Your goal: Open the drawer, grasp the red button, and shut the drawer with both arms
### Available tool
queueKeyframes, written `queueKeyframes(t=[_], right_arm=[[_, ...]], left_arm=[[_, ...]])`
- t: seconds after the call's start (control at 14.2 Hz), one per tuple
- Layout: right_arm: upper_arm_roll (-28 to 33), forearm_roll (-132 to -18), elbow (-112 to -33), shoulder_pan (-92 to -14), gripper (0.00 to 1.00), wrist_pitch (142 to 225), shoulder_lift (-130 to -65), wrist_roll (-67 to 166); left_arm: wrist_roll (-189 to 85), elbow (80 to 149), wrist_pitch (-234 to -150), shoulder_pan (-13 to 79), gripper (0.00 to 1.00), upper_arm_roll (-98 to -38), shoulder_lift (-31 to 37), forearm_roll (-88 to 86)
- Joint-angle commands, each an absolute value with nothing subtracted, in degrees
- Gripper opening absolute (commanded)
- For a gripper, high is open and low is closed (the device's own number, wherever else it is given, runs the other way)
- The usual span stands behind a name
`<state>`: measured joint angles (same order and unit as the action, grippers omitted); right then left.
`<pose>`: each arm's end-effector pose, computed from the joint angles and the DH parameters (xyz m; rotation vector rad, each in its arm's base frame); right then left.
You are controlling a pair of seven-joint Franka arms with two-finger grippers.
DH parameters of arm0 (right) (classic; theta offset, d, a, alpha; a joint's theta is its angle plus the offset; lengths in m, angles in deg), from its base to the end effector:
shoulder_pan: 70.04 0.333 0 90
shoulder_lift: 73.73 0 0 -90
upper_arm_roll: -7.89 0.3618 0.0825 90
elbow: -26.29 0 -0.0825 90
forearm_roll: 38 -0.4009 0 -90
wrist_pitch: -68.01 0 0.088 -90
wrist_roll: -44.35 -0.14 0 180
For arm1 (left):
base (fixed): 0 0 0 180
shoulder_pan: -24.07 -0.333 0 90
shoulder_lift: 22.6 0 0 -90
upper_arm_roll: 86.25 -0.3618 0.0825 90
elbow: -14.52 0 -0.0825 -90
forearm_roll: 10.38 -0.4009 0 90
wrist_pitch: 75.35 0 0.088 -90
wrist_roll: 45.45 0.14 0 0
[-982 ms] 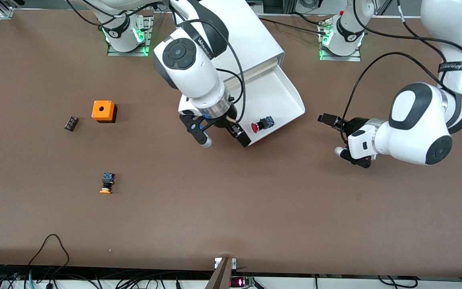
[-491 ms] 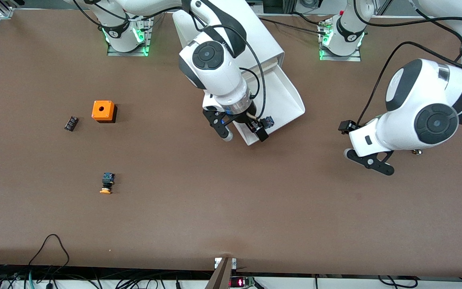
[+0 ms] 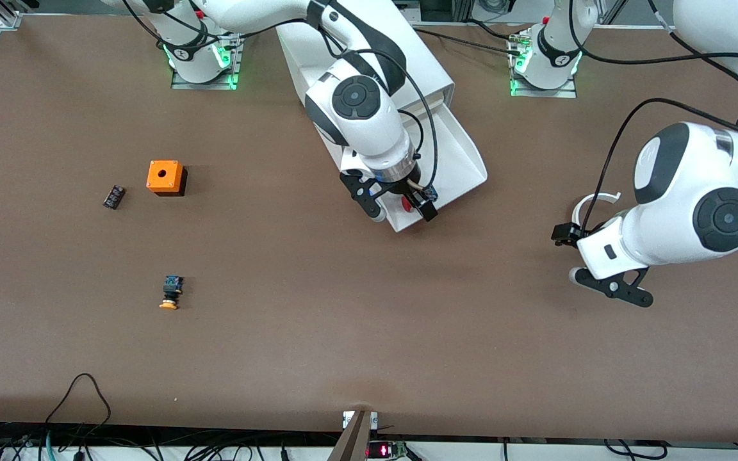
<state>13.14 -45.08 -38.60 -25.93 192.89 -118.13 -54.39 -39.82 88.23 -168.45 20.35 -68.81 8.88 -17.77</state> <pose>0.5595 0.6268 0.3707 -2.5128 1.2980 0.1263 0.7154 -0.1091 0.4298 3.0660 -0.5093 -0.2946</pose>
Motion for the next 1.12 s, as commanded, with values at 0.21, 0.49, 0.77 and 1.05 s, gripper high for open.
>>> queueKeyframes(t=[0.21, 0.49, 0.77, 1.05], right_arm=[[12.8, -45.3, -37.3, -22.9, 0.99, 192.5, -121.8, -55.9], [12.8, -45.6, -37.3, -22.7, 0.95, 192.0, -122.9, -55.8], [12.9, -45.9, -36.7, -23.1, 0.32, 189.7, -122.4, -55.6], [12.9, -45.8, -36.7, -22.7, 0.00, 189.1, -121.0, -55.7]], left_arm=[[-49.8, 86.8, -168.0, 20.5, 1.00, -68.5, 10.3, -19.4], [-51.2, 87.0, -168.0, 20.5, 1.00, -68.6, 10.3, -19.5], [-51.6, 87.2, -168.0, 20.4, 1.00, -68.6, 10.3, -19.5], [-62.1, 90.3, -168.1, 20.6, 0.95, -67.9, 8.9, -19.3]])
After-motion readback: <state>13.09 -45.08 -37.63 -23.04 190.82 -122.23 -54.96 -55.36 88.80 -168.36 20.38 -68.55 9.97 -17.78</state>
